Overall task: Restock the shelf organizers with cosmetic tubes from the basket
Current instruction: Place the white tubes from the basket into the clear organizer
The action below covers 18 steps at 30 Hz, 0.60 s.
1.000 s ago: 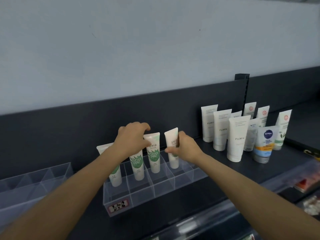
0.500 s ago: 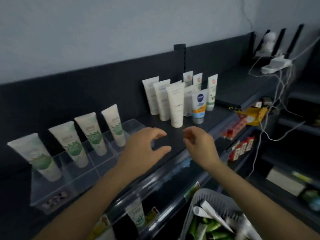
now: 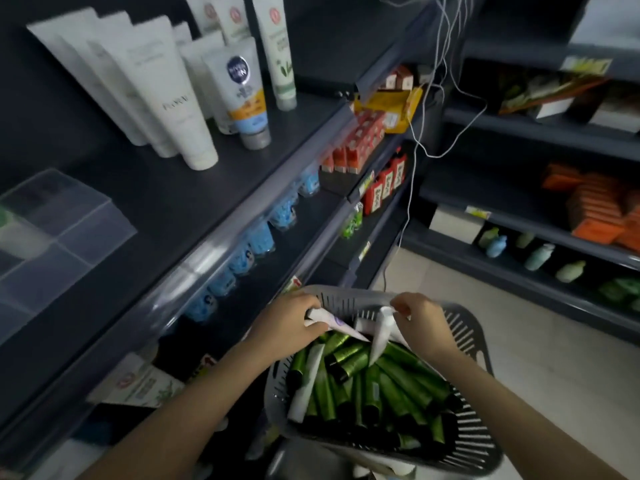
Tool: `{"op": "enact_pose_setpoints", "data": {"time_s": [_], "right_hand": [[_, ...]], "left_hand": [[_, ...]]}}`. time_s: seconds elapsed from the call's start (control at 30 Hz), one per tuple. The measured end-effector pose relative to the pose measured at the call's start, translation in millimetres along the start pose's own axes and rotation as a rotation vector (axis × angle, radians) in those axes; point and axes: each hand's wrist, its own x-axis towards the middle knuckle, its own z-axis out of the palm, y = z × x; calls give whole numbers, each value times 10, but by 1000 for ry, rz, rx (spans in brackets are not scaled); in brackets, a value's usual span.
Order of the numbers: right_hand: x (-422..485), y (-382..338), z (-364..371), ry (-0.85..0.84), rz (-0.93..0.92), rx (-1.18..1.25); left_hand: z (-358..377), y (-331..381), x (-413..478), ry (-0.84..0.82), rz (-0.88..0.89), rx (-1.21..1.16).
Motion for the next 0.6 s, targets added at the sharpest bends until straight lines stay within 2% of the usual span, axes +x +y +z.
{"op": "enact_pose_setpoints", "data": {"time_s": [0.23,0.33,0.43,0.6], "right_hand": [[-107,649,327,-125,216,-8],[-56,715,361,-125,235,7],[78,705,379,-108,234,32],[222,635,454,-120,191,65]], "left_hand": [[661,-183,351,-150,-16,172],[848,-246,506,-164,16,301],[1015,-321,690,-154,117,325],[1250,-330,865,-273,204,562]]}}
